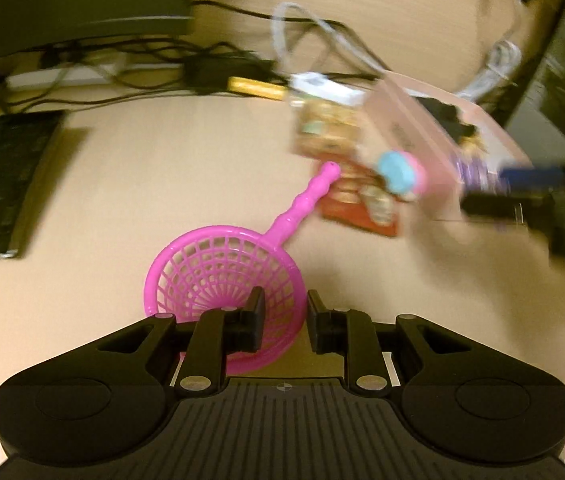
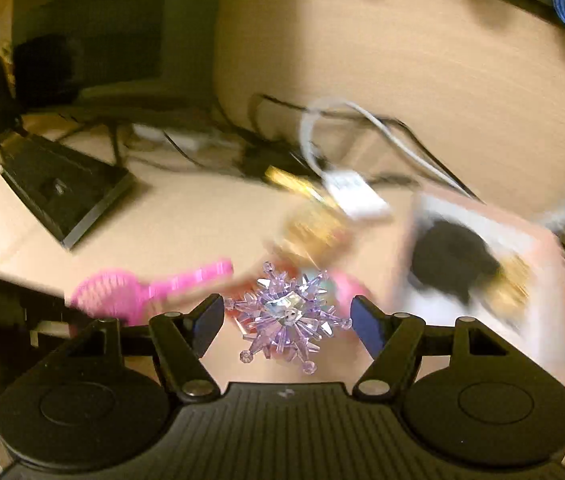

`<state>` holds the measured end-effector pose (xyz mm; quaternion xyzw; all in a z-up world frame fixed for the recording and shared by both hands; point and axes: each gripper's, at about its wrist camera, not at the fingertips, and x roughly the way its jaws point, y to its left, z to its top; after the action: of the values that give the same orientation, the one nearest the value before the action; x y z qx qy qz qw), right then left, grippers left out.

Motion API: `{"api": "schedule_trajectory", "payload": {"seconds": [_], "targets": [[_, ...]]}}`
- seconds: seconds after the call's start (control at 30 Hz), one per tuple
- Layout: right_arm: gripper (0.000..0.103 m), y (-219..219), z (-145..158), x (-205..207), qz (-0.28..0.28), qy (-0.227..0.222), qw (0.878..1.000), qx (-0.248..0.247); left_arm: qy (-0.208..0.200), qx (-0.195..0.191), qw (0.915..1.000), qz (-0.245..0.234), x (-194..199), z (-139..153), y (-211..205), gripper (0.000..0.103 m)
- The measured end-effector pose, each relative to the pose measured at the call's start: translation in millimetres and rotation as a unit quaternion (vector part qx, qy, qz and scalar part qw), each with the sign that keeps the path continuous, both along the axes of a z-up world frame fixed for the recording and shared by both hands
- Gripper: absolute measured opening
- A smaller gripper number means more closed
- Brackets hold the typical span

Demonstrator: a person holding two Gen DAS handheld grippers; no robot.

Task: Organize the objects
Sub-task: 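Grasp the purple crystal snowflake with the right tool while the left tool holds the net, then carry the net with the left tool while the right tool carries the snowflake toward the box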

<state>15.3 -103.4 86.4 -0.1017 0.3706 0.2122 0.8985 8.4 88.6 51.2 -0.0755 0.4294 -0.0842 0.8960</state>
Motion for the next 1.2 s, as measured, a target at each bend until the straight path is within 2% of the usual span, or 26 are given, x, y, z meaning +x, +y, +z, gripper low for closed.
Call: {"api": "schedule_trajectory", "payload": {"seconds": [0.2,0.37,0.63,1.2], "targets": [[0.070,-58.1,-31.0,-39.1,-0.062,0.047,0.997,-0.019,0.001,0.001,0.9994,-0.034,-5.9,2.7,-42.5,0.021],[0.070,-83.8,-36.1,-54.5,-0.090,0.055,0.994,-0.012,0.004,-0.013,0.9984,-0.054,-17.6,11.7,-62.0,0.016],[0.070,-101.1,-34.1,-66.1,-0.100,0.046,0.994,-0.012,0.011,-0.022,0.9960,-0.086,-31.0,19.2,-85.5,0.013],[0.070,-115.3,-21.6,-78.3,-0.109,0.021,0.994,0.003,-0.027,-0.012,0.9937,-0.108,-38.6,42.4,-105.1,0.010]]}}
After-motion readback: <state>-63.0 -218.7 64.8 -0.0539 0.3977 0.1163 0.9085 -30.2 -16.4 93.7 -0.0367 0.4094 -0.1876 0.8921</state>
